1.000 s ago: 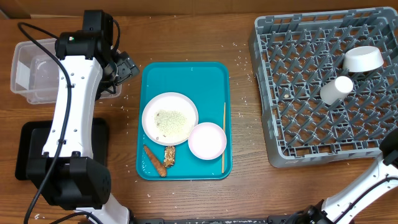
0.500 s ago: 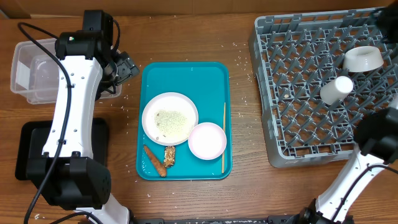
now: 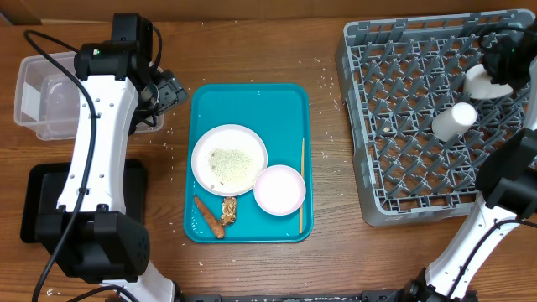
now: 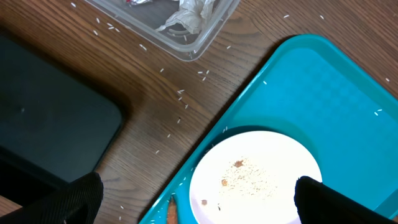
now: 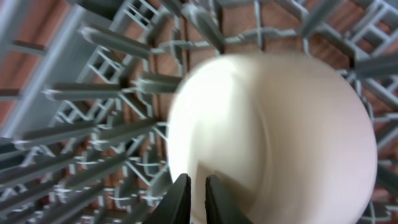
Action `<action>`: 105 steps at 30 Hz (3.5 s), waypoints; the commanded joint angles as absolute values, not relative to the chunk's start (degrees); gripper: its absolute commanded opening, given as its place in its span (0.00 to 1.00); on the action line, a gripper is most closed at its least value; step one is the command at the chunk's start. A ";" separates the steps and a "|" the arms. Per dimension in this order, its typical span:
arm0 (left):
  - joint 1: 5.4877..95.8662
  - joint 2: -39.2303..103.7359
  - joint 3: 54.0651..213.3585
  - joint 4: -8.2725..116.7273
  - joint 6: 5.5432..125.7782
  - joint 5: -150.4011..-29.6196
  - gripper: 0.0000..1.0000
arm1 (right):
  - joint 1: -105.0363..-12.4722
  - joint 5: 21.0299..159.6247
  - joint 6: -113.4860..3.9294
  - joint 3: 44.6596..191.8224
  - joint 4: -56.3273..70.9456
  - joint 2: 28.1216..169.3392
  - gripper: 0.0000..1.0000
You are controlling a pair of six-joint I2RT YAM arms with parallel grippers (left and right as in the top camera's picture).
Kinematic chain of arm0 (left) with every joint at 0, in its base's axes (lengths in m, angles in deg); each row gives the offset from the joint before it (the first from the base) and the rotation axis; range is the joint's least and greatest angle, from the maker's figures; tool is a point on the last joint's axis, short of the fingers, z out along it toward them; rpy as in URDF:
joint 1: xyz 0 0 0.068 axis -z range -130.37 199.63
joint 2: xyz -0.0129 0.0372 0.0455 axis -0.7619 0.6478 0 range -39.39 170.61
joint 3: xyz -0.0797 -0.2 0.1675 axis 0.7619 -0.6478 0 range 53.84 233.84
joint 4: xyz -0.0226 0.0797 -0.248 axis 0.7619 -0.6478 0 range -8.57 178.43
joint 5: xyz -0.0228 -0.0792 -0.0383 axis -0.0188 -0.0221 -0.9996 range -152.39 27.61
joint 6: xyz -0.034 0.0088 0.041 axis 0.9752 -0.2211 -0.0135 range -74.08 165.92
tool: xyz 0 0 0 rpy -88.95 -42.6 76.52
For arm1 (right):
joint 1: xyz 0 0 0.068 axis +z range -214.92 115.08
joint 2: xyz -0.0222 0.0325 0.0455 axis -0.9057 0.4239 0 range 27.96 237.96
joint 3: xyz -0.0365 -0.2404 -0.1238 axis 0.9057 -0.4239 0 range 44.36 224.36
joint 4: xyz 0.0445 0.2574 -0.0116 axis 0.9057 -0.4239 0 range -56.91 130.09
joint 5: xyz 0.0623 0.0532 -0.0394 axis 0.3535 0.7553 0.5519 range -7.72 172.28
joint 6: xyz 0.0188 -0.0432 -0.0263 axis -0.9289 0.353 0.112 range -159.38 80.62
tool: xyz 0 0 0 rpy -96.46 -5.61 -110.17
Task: Sort waste into correct bins and load items into the dishwasher
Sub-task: 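Adjust and release the bowl in the rack's upper right corner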
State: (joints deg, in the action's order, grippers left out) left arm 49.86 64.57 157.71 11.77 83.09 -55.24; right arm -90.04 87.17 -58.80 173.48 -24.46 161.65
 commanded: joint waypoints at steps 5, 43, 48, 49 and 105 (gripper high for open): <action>49.55 64.42 158.67 11.86 83.22 -54.34 1.00 | -90.65 77.92 -58.97 174.60 -27.87 161.80 0.06; 49.55 64.42 158.67 11.84 83.22 -54.34 1.00 | -92.03 77.03 -58.56 175.98 -24.48 163.74 0.26; 49.55 64.42 158.67 11.86 83.22 -54.34 1.00 | -93.39 77.29 -59.06 175.95 -24.96 163.74 0.27; 49.55 64.42 158.67 11.84 83.22 -54.32 1.00 | -93.71 77.33 -59.22 175.93 -25.14 163.77 0.27; 49.55 64.42 158.67 11.86 83.22 -54.34 1.00 | -91.46 77.57 -55.91 185.02 -30.38 158.85 0.05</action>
